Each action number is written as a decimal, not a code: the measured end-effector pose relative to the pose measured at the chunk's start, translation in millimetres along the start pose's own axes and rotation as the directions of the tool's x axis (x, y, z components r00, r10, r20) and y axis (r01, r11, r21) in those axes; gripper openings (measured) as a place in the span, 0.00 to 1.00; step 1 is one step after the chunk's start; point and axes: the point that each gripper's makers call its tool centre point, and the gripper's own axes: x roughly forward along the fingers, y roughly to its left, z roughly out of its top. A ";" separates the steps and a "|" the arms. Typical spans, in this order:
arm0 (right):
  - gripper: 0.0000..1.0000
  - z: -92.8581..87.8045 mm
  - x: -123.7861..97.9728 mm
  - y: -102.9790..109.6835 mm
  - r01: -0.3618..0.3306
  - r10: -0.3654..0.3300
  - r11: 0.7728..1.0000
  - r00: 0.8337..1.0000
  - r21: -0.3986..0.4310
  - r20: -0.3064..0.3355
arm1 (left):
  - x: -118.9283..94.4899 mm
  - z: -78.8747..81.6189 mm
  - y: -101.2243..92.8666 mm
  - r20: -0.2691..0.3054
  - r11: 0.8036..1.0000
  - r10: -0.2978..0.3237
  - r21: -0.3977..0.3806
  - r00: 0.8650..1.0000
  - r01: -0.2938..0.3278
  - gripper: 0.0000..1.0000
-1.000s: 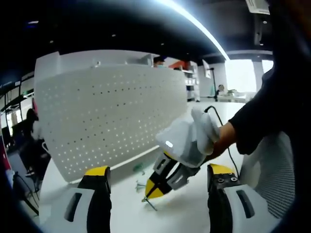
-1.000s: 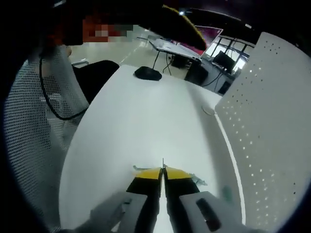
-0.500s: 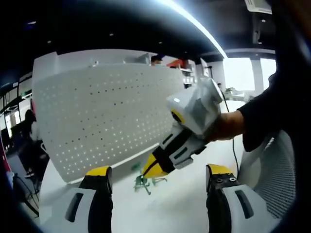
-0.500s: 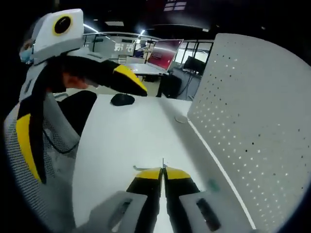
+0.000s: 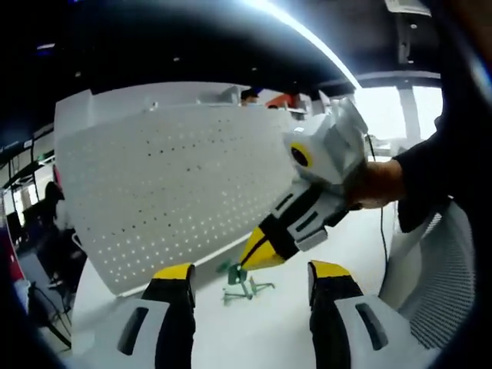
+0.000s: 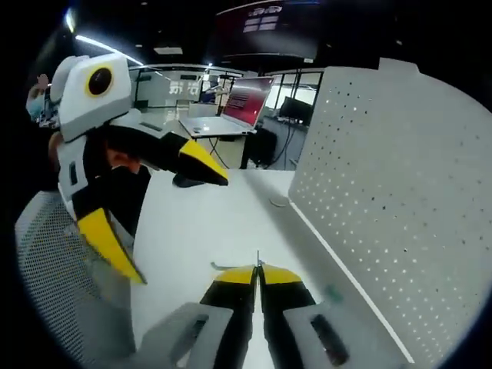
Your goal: Insert the hook assembly into the mounting plate slot until the hook locks in place.
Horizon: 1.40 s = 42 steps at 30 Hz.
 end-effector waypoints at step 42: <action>0.00 25.5 -15.1 14.3 -0.180 0.146 0.908 0.982 0.377 0.118 | 5.2 -7.0 5.7 -0.055 0.975 0.037 0.219 0.998 -0.024 0.23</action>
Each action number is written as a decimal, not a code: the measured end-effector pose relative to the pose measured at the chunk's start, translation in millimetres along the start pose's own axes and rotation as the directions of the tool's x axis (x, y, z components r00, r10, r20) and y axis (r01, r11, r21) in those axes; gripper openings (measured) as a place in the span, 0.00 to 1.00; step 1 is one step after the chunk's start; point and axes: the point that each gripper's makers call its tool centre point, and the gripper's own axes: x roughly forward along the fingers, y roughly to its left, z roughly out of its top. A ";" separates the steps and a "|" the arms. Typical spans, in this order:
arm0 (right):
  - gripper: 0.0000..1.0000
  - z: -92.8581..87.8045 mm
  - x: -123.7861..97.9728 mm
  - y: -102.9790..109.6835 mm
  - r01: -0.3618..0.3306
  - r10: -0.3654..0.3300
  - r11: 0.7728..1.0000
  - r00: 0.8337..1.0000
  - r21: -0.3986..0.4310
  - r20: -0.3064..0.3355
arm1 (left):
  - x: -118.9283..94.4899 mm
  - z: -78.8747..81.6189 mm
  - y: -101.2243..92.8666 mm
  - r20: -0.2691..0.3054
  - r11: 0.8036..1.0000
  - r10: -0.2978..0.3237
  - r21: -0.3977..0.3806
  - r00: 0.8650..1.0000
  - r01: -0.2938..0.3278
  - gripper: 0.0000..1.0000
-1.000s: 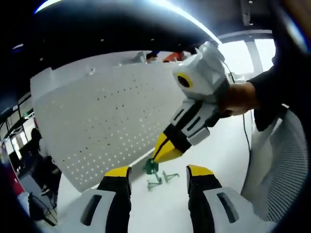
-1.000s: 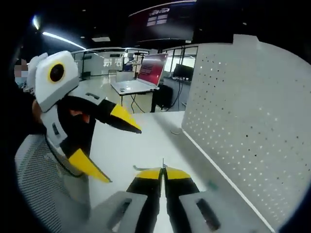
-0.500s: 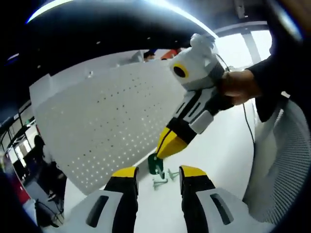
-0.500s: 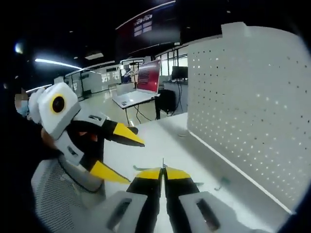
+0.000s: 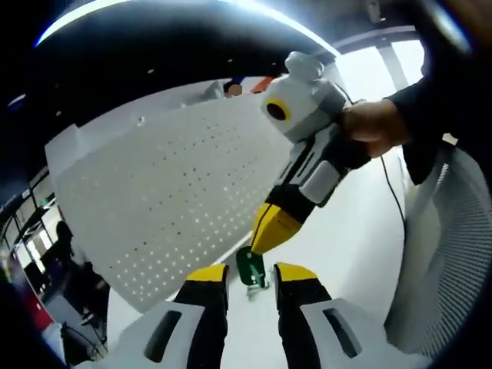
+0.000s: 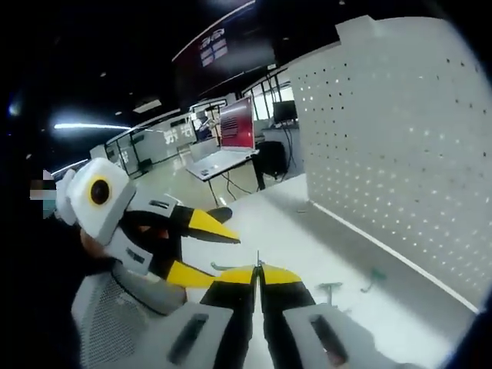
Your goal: Insert the hook assembly into the mounting plate slot until the hook locks in place.
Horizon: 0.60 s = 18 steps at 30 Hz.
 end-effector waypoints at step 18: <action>0.00 6.8 -3.5 12.6 -0.012 0.011 0.997 1.000 0.079 0.022 | -1.4 2.1 1.4 0.017 1.000 -0.002 0.017 1.000 0.002 0.13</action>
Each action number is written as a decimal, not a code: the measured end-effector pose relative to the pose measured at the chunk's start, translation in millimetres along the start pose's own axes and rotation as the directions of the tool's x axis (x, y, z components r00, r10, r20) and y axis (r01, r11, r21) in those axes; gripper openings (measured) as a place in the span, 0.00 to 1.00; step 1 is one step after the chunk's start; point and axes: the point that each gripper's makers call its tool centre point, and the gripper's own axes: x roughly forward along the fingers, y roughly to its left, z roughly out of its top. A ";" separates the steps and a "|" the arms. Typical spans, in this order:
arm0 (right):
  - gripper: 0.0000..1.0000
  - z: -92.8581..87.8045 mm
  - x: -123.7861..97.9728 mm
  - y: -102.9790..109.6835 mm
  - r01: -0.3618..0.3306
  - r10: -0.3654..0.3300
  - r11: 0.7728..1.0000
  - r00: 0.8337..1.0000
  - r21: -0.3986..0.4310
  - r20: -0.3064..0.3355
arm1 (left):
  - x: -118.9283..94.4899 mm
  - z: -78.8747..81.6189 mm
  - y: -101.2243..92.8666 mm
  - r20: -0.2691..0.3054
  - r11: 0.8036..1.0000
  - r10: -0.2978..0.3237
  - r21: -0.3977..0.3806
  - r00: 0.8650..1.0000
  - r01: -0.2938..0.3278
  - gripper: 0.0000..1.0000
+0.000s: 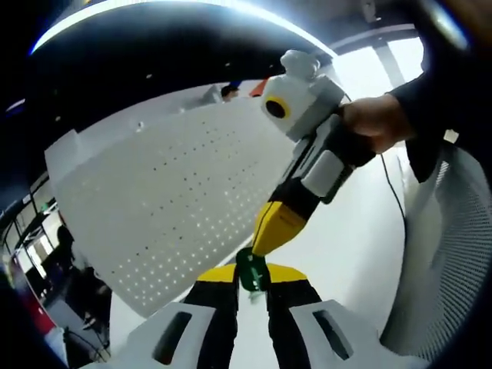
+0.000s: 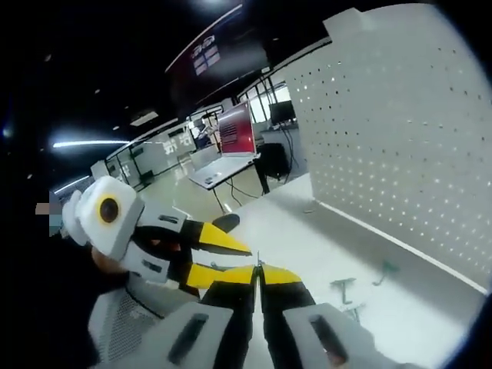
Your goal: Insert the hook assembly into the mounting plate slot until the hook locks in place.
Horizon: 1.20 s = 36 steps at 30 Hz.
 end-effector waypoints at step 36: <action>0.00 5.7 -3.4 8.2 0.031 -0.032 0.999 0.999 0.025 0.027 | -1.3 3.7 0.3 0.032 1.000 -0.015 -0.013 0.999 0.016 0.03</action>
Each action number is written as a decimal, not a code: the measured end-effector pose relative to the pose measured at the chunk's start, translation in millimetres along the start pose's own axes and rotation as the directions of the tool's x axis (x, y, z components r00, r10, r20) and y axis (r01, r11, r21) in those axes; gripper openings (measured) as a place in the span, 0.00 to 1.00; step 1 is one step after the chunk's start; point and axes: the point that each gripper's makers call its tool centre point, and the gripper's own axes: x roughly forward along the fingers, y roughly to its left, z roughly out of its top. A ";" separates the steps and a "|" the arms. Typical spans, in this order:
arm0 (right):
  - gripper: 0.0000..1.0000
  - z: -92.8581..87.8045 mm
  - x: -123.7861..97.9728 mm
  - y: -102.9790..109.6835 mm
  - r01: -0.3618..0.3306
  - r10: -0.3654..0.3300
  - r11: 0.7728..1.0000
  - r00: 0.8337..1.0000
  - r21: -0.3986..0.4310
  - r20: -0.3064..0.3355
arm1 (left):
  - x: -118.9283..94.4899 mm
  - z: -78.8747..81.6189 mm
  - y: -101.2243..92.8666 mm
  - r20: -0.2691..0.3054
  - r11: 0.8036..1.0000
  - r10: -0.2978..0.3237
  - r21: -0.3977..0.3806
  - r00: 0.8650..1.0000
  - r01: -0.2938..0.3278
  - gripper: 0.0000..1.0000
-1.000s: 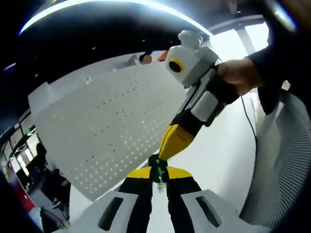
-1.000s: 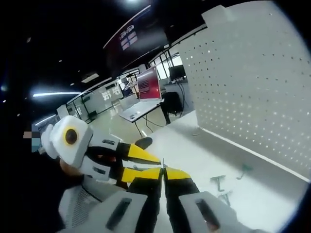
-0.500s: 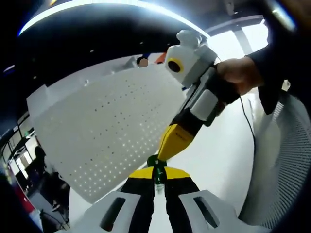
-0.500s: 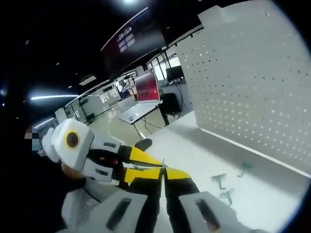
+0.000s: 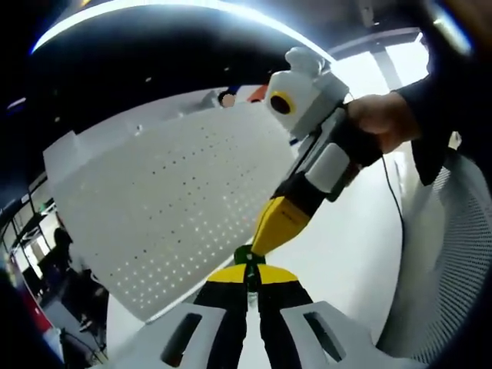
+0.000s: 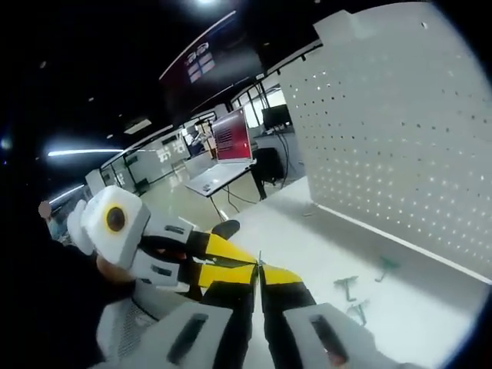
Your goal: Insert the hook assembly into the mounting plate slot until the hook locks in place.
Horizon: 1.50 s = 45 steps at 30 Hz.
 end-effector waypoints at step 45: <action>0.39 15.4 -31.4 -32.6 0.202 -0.163 0.964 0.962 -0.172 0.219 | -10.9 4.6 32.1 0.030 0.979 0.149 -0.143 0.988 -0.143 0.03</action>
